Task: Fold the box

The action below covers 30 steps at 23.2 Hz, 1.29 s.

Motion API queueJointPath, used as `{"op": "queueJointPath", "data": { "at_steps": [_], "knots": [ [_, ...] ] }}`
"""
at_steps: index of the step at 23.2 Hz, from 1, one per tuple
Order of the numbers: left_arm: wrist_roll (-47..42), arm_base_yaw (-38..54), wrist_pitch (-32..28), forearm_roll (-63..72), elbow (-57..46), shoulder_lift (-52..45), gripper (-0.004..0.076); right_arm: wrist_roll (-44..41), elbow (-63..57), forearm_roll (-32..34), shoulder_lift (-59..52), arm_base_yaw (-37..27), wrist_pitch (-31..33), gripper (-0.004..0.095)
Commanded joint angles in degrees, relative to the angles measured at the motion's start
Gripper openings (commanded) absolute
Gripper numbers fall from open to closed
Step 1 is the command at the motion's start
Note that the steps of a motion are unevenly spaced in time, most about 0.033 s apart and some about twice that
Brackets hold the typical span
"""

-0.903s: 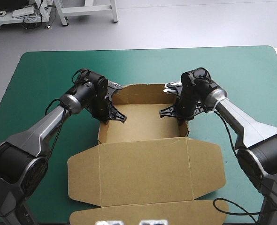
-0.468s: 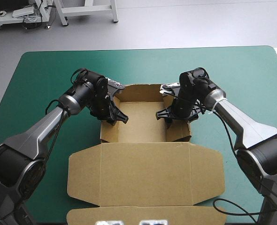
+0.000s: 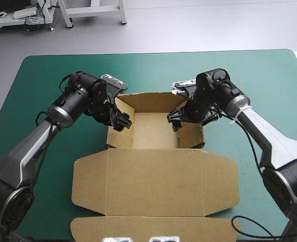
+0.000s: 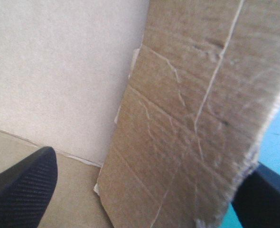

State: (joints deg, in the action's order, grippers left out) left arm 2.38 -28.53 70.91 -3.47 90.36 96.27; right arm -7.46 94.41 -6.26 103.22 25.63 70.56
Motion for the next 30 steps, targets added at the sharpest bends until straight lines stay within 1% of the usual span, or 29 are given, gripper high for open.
{"op": "queueJointPath", "data": {
  "at_steps": [1, 5, 9, 12, 14, 15, 16, 17, 18, 19, 20, 21, 22, 23, 25, 27, 30],
  "knots": [
    [-0.1, -0.4, 2.9, -1.8, 1.5, -5.0, 0.0609, 0.6, 3.0, 1.8, -6.0, -0.1, 1.0, 0.0883],
    [-0.4, -0.4, 2.9, -1.9, 1.5, -8.8, 0.0601, 1.5, 5.1, 2.4, -9.9, -0.1, 1.0, 0.0882],
    [-2.4, -0.4, 2.9, -1.8, 1.5, -14.8, 0.0574, 2.3, 5.2, 3.7, -14.4, -0.1, 0.8, 0.0879],
    [-2.4, -0.4, 2.9, -1.3, 1.5, -19.8, 0.0533, 2.3, 5.2, 6.6, -17.2, -0.1, 1.0, 0.0879],
    [-2.4, -0.4, 2.9, -1.2, 1.4, -24.2, 0.0476, 2.7, 5.2, 7.8, -18.8, -0.1, 1.0, 0.0879],
    [-2.4, -0.4, 2.9, -1.7, 0.4, -28.9, 0.0395, 3.1, 5.2, 7.8, -19.8, -0.1, 1.0, 0.0879],
    [-2.4, -0.4, 2.9, -2.0, -0.4, -31.2, 0.0349, 3.4, 5.2, 7.8, -20.0, -0.1, 1.0, 0.0879],
    [-1.9, -0.4, 2.9, -2.5, -2.4, -35.8, 0.0246, 3.4, 5.2, 7.8, -20.1, -0.1, 1.0, 0.0878],
    [-1.6, -0.4, 2.9, -2.5, -3.3, -37.6, 0.0204, 3.4, 5.1, 7.8, -20.1, -0.1, 1.0, 0.0878],
    [-1.0, -0.4, 2.9, -2.5, -6.0, -42.2, 0.0111, 3.4, 5.0, 7.7, -20.1, -0.1, 0.9, 0.0879],
    [-0.9, -0.4, 2.9, -2.5, -7.2, -43.9, 0.0078, 3.4, 5.0, 7.6, -20.1, -0.1, 0.9, 0.0878],
    [-0.3, -0.4, 2.9, -2.7, -9.9, -47.3, 0.002, 3.4, 5.0, 7.6, -20.1, -0.1, 0.5, 0.0879],
    [-0.2, -0.4, 2.9, -3.3, -12.2, -49.6, -0.0008, 3.4, 5.0, 7.6, -20.1, -0.1, -0.2, 0.0878],
    [-0.2, -0.4, 2.9, -3.7, -16.9, -52.8, -0.0009, 3.4, 5.0, 7.8, -20.0, -0.1, -0.9, 0.0879],
    [-0.8, -0.4, 3.0, -4.9, -24.0, -56.0, -0.0009, 2.9, 5.0, 7.7, -19.1, -0.1, -0.9, 0.0878],
    [-3.2, -0.4, 3.0, -6.4, -31.6, -57.2, -0.0009, 2.7, 5.0, 7.3, -17.0, -0.1, -0.7, 0.0878],
    [-3.3, -0.4, 2.9, -7.1, -41.1, -57.3, -0.0009, 2.7, 5.0, 7.8, -11.9, -0.2, -0.7, 0.0878]
  ]
}}
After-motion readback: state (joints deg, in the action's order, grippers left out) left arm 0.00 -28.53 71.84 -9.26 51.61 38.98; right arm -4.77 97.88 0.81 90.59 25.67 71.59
